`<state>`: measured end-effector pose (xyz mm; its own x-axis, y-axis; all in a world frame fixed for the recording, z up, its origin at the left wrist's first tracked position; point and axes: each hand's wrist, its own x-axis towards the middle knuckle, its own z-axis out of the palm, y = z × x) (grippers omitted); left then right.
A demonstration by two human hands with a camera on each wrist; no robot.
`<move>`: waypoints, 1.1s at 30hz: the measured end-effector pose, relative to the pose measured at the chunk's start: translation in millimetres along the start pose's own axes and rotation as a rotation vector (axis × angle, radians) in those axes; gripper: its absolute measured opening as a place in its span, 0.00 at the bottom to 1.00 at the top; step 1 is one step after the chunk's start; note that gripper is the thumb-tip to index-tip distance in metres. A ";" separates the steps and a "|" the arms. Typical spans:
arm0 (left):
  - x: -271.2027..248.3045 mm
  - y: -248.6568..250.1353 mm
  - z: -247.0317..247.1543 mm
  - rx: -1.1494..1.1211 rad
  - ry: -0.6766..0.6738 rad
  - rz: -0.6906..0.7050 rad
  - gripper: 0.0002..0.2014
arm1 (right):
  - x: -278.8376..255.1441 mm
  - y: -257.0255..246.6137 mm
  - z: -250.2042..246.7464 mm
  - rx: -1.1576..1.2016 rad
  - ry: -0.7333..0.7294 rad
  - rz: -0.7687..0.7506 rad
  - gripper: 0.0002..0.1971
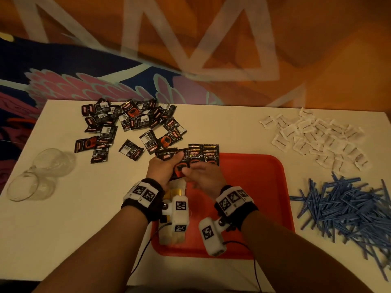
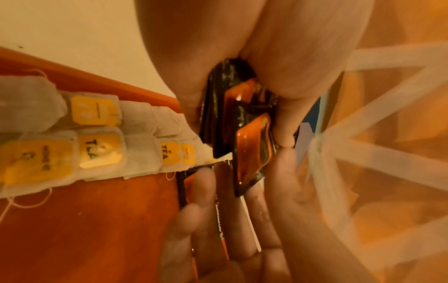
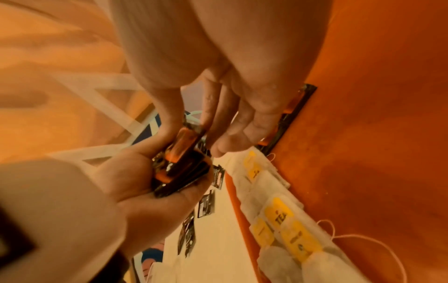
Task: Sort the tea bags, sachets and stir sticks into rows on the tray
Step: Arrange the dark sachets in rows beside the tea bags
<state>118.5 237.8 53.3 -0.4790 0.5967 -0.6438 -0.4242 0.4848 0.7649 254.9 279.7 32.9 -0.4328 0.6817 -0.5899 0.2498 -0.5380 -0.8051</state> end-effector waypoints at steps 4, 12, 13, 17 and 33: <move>-10.1 -0.7 -2.3 -0.077 -0.024 0.011 0.05 | -3.4 1.2 3.1 -0.069 0.045 -0.069 0.14; -12.7 -5.0 -10.9 -0.168 -0.015 -0.092 0.12 | -5.2 1.9 -2.2 -0.388 0.073 -0.194 0.15; -12.9 -5.3 -11.4 -0.148 -0.015 -0.097 0.11 | -6.9 1.5 -2.7 -0.397 0.074 -0.195 0.14; -14.9 -6.1 -13.7 -0.112 -0.009 -0.092 0.12 | -8.2 6.4 -6.0 -0.424 0.083 -0.172 0.13; 4.6 -10.5 -28.3 0.018 0.099 -0.152 0.08 | 12.6 27.5 -19.2 -0.696 0.120 -0.096 0.12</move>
<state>99.0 217.3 41.7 -0.4845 0.4501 -0.7501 -0.4841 0.5762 0.6585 272.9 283.1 2.1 -0.3920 0.7817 -0.4851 0.7282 -0.0587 -0.6829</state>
